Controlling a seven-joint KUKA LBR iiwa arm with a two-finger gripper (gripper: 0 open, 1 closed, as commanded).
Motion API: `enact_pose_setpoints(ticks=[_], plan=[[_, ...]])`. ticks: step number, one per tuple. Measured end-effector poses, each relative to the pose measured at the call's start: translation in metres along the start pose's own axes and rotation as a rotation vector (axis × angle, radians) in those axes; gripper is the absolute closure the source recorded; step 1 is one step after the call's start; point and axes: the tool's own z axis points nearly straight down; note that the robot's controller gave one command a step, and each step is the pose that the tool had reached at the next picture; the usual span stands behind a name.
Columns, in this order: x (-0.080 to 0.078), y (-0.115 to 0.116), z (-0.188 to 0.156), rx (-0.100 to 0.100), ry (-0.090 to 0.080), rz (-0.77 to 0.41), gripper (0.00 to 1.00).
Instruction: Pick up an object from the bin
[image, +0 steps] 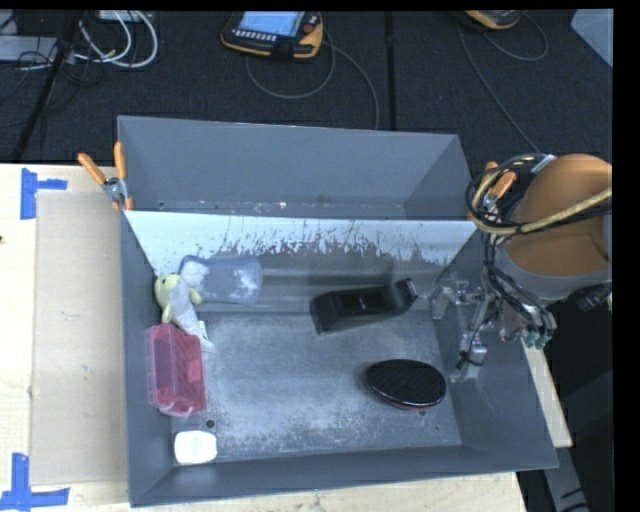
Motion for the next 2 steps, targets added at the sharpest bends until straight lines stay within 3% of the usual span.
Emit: enact_pose_setpoints(ticks=[1, 2], plan=[[-0.002, 0.000, -0.005, 0.001, -0.007, -0.003, 0.00], [0.010, 0.016, 0.037, 0.002, -0.009, -0.064, 0.00]])
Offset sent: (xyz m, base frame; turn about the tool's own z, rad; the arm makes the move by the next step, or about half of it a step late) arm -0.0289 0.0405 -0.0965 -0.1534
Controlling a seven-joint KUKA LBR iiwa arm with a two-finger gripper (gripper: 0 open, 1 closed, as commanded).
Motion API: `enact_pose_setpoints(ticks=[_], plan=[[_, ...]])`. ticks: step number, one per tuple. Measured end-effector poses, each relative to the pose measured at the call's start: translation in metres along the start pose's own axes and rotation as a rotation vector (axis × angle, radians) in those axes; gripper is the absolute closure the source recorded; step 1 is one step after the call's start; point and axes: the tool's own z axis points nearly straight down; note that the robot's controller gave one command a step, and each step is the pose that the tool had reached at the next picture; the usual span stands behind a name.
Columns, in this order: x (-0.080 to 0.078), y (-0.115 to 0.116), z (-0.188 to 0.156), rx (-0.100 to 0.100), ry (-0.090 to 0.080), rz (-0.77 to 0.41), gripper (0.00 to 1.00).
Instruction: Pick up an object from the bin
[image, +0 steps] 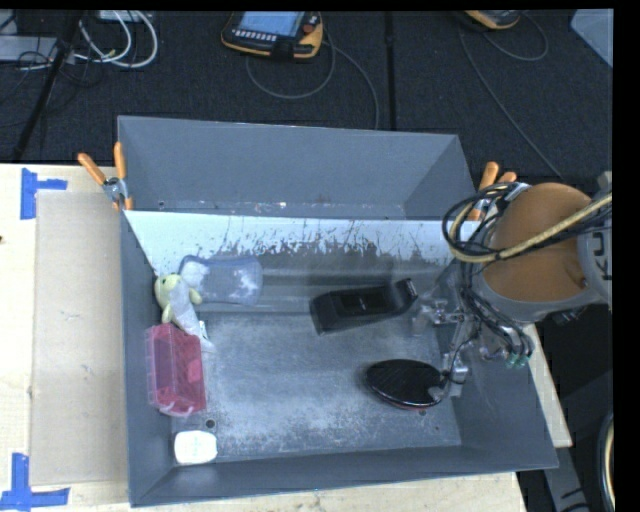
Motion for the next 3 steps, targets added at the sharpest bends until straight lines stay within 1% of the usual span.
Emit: enact_pose_setpoints(ticks=[1, 2, 3], plan=[[0.007, 0.029, 0.036, -0.002, 0.009, 0.058, 0.00], [0.027, 0.045, 0.060, -0.001, 0.002, -0.246, 1.00], [0.026, 0.045, 0.060, -0.001, 0.002, -0.247, 1.00]])
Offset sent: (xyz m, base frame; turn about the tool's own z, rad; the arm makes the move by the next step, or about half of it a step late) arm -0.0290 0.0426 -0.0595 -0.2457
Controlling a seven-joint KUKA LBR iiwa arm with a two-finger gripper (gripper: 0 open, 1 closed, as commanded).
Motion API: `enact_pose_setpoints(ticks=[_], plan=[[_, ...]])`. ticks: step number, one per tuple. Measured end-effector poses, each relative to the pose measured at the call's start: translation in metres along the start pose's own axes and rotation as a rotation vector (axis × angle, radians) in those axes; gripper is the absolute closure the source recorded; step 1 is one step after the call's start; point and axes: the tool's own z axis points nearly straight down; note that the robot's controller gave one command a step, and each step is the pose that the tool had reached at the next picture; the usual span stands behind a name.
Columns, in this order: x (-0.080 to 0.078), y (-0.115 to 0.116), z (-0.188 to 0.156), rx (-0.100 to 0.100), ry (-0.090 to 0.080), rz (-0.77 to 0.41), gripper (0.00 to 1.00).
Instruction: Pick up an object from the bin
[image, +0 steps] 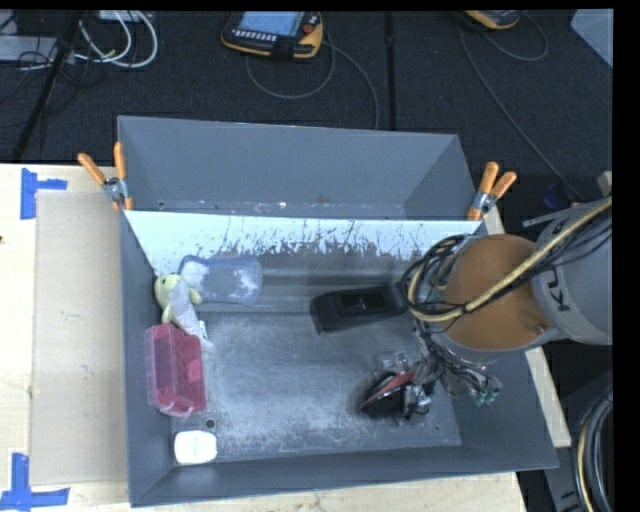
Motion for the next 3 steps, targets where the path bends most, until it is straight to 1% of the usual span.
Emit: enact_pose_setpoints(ticks=[1, 2, 3], plan=[[0.000, 0.000, -0.001, -0.001, 0.002, 0.000, 1.00], [0.006, 0.002, -0.043, 0.000, -0.001, -0.060, 1.00], [0.005, 0.002, -0.202, -0.001, -0.001, -0.071, 1.00]])
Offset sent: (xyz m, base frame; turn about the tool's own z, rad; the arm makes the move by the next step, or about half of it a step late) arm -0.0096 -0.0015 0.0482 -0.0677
